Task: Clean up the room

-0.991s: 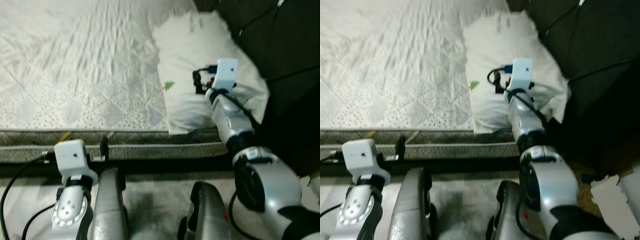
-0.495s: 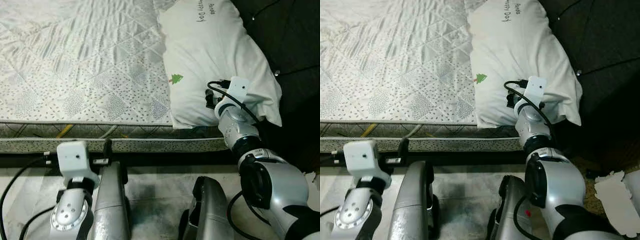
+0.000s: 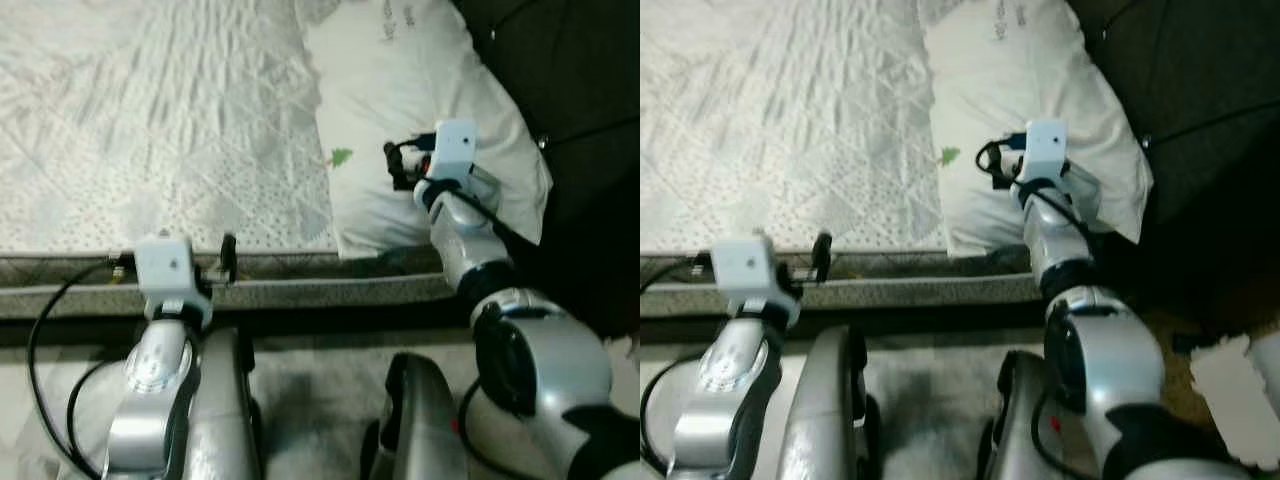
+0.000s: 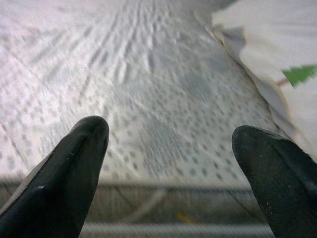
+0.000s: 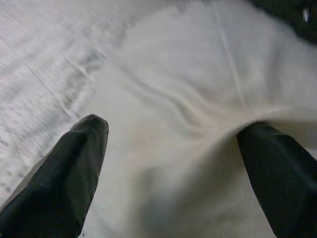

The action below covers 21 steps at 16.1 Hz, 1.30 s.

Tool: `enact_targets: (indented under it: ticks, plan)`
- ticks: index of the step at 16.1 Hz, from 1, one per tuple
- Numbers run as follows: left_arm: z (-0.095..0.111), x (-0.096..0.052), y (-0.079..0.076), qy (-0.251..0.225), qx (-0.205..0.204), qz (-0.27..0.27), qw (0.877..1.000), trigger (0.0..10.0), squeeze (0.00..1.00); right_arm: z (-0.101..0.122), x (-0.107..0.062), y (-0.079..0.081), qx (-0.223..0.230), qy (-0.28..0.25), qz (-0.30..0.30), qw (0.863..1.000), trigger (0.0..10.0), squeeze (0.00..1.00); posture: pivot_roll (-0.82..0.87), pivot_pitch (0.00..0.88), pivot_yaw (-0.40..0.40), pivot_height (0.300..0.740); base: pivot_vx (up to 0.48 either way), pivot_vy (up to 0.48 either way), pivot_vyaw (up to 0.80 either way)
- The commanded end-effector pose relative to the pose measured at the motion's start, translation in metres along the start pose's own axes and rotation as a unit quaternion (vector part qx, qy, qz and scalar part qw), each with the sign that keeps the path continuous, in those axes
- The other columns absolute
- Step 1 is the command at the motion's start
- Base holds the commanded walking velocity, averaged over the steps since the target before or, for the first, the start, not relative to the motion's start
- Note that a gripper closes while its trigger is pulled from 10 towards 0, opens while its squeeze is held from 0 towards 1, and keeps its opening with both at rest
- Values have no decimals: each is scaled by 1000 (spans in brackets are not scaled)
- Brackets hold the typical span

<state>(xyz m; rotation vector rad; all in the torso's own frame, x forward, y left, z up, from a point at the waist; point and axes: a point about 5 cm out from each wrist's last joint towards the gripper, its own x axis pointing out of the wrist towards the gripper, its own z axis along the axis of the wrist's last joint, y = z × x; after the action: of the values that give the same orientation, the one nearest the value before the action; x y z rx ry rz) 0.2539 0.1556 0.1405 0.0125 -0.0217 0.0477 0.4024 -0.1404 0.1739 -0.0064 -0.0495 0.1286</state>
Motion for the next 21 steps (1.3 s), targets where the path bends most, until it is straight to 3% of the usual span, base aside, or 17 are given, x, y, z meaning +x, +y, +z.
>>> enact_targets:
  ticks: [1,3,5,6,10,11,13,16,21]
  plan:
    - [-3,8,5,-6,15,11,1000,10000,0,-15,-10,7,1,-8,21,1000,10000,1000,111,24,-21,571,0,0,0]
    - [-7,18,8,-9,4,-6,1000,10000,0,-32,-30,17,11,-27,40,999,10000,1000,85,0,-6,571,0,0,0]
    - [-10,23,10,-11,11,-12,1000,10000,0,-44,-43,20,54,-16,38,998,10000,1000,72,0,3,571,0,0,0]
    - [-13,32,11,-20,27,-2,999,10000,0,-55,-62,18,82,-16,14,996,10000,1000,48,0,16,571,0,0,0]
    - [-8,49,8,-51,12,1,999,10000,0,-53,-76,23,94,-35,-2,995,10000,996,20,0,32,571,0,0,0]
    - [-5,52,6,-64,19,-3,998,10000,0,-47,-79,30,80,-46,18,996,10000,0,24,0,33,571,0,0,0]
    - [-5,51,6,-67,17,-2,998,10000,0,-42,-82,34,83,-59,32,994,10000,0,27,0,31,571,0,0,0]
    - [-24,41,7,-40,8,0,999,10000,0,-39,-87,40,104,-55,40,992,10000,0,24,0,27,571,0,0,0]
    - [-16,45,2,-55,5,-18,998,10000,0,-33,-86,48,113,-54,51,991,10000,0,28,0,33,622,0,0,0]
